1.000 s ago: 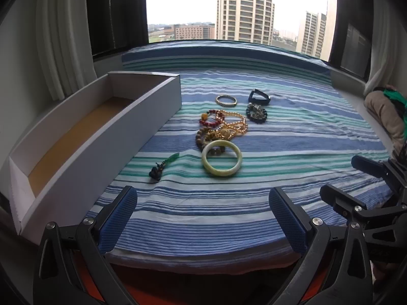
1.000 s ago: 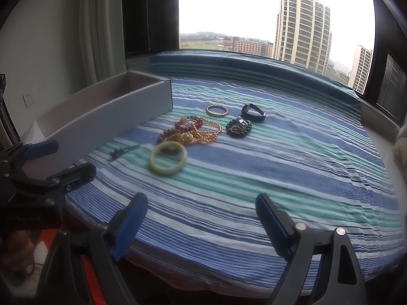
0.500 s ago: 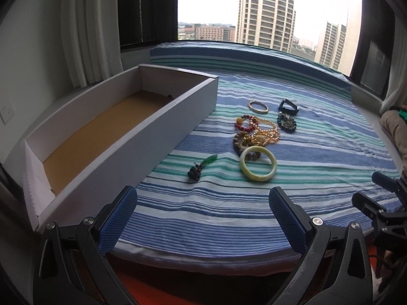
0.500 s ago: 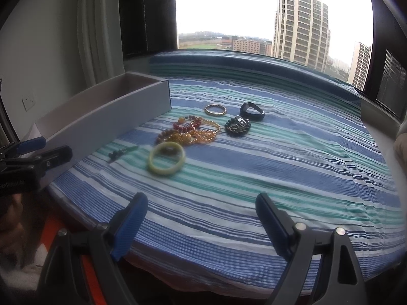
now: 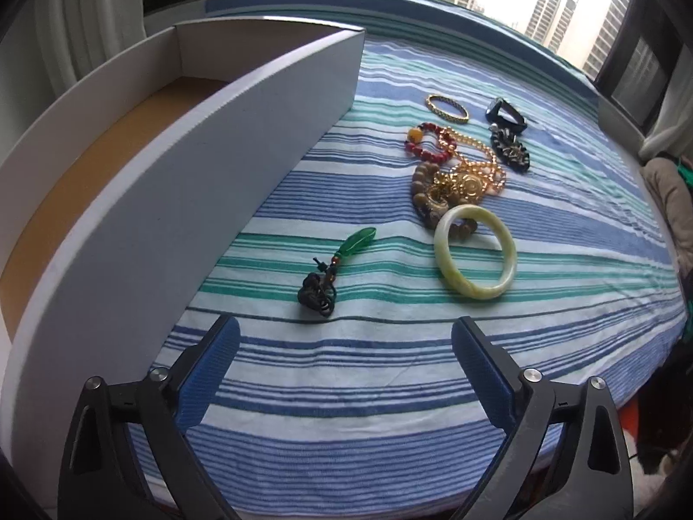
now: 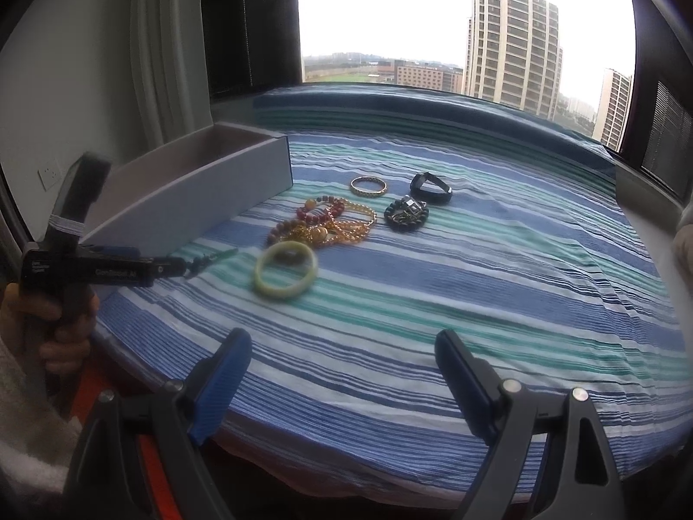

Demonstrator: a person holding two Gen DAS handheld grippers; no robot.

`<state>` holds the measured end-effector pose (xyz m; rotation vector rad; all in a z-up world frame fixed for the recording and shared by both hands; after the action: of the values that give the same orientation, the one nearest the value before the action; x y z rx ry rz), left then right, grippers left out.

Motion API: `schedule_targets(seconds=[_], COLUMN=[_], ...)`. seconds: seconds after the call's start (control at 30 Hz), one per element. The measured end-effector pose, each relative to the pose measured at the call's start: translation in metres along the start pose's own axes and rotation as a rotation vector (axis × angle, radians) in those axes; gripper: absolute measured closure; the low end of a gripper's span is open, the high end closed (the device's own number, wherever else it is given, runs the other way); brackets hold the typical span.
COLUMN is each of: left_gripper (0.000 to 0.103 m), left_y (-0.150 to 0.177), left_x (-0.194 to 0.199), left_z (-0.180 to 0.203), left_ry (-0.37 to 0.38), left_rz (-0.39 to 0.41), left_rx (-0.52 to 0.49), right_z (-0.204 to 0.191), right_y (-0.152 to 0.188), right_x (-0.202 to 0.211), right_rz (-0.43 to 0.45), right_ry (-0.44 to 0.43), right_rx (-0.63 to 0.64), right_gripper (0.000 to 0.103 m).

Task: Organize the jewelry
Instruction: 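Grasp the green pendant with the left tool while the right tool grasps the jade bangle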

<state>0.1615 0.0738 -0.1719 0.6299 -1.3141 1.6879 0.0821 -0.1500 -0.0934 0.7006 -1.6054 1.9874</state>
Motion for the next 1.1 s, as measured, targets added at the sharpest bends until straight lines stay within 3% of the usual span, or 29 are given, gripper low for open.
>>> schedule_targets(seconds=[0.17,0.3,0.37,0.43,0.5,0.57,0.67,0.83,0.9,1.03,1.1], left_gripper=[0.022,0.040,0.044,0.054,0.079,0.090,0.091,0.092,0.092,0.092,0.092], left_y=[-0.007,-0.009,-0.008,-0.007,-0.006,-0.004,-0.003,-0.003,-0.005,-0.010,-0.013], left_x=[-0.024,-0.038,-0.040,-0.040,-0.040,-0.041,-0.040,-0.021,-0.006,0.026,0.043], left_z=[-0.013,-0.019,-0.018,-0.014,-0.009,-0.004,-0.001,0.001,0.004,0.009,0.012], left_ry=[-0.009,-0.003,-0.008,-0.009,0.007,0.032,0.032,0.087,0.103,0.121,0.125], left_rz=[-0.036,-0.063,-0.057,-0.059,-0.059,-0.065,-0.051,0.001,0.037,0.102,0.131], left_rx=[-0.007,-0.016,-0.038,-0.066,-0.076,-0.069,-0.048,0.042,0.065,0.093,0.094], right_z=[0.013,0.016,0.017,0.020,0.025,0.026,0.015,-0.032,-0.055,-0.086,-0.096], right_y=[0.003,0.002,0.000,-0.005,-0.012,-0.021,-0.034,-0.044,-0.043,-0.039,-0.033], right_x=[-0.003,-0.006,-0.006,-0.006,-0.008,-0.013,-0.040,-0.117,-0.143,-0.185,-0.196], right_rz=[-0.013,-0.021,-0.016,-0.007,-0.001,-0.014,-0.074,-0.201,-0.238,-0.293,-0.323], right_ry=[0.022,0.018,0.019,0.024,0.023,-0.012,-0.090,-0.185,-0.210,-0.209,-0.213], right_rx=[-0.027,-0.040,-0.038,-0.034,-0.024,-0.006,0.061,0.137,0.158,0.170,0.195], right_gripper=[0.014,0.015,0.014,0.015,0.014,0.015,0.014,0.017,0.046,0.055,0.077])
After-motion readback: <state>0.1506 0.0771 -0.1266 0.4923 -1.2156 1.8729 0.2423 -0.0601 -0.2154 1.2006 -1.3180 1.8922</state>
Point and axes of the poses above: each gripper's, at about its wrist camera, not at the fingertips, and x roughly against the way its jaws point, z to its right, y to its underside, the point moved 10 cm from there along -x, roughly the way its jaws point, and after that the axes turned 14 degrees about y, right-handed, at the moved point
